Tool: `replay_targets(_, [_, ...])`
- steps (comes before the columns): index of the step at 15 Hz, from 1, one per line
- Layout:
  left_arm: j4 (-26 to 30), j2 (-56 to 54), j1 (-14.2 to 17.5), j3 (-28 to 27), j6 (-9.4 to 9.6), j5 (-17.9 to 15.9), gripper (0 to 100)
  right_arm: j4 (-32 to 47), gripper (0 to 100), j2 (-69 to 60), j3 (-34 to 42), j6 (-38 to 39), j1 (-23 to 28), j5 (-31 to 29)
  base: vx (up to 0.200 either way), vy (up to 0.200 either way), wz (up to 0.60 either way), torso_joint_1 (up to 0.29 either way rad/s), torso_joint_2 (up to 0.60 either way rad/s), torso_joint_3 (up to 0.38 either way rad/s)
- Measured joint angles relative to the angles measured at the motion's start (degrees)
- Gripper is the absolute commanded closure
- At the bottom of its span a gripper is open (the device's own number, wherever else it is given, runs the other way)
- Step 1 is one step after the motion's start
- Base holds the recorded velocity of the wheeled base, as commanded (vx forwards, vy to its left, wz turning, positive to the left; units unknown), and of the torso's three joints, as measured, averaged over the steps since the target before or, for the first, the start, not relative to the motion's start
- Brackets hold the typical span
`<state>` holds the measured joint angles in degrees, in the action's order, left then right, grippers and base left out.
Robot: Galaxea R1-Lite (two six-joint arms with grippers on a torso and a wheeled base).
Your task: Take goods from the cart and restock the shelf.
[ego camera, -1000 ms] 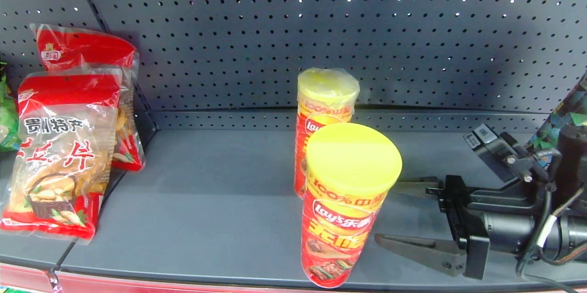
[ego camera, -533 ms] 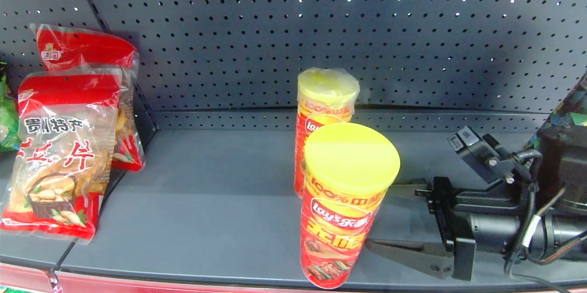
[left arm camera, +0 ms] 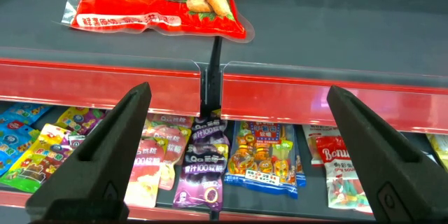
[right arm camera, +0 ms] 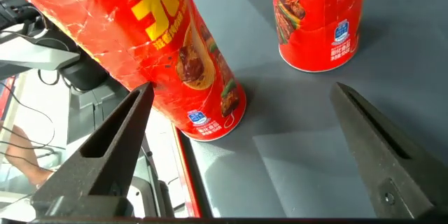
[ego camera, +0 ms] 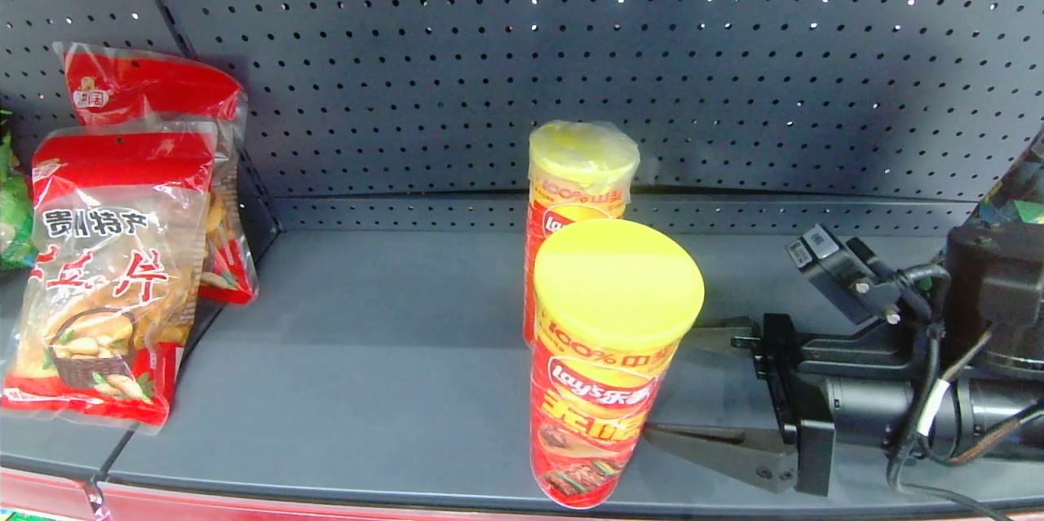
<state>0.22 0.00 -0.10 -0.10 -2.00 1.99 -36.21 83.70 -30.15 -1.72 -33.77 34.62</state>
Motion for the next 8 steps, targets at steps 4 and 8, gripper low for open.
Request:
replay_targets(4, [0.0, 0.0, 0.0, 0.0, 0.00, 0.0, 0, 0.0, 0, 0.2, 0.0, 0.0, -0.1, 0.0, 0.000, 0.000, 0.00, 0.000, 0.00, 0.000])
replay_targets(8, [0.0, 0.0, 0.0, 0.0, 0.00, 0.0, 0, 0.0, 0, -0.1, 0.4, 0.0, 0.1, -0.1, 0.000, 0.000, 0.00, 0.000, 0.00, 0.000])
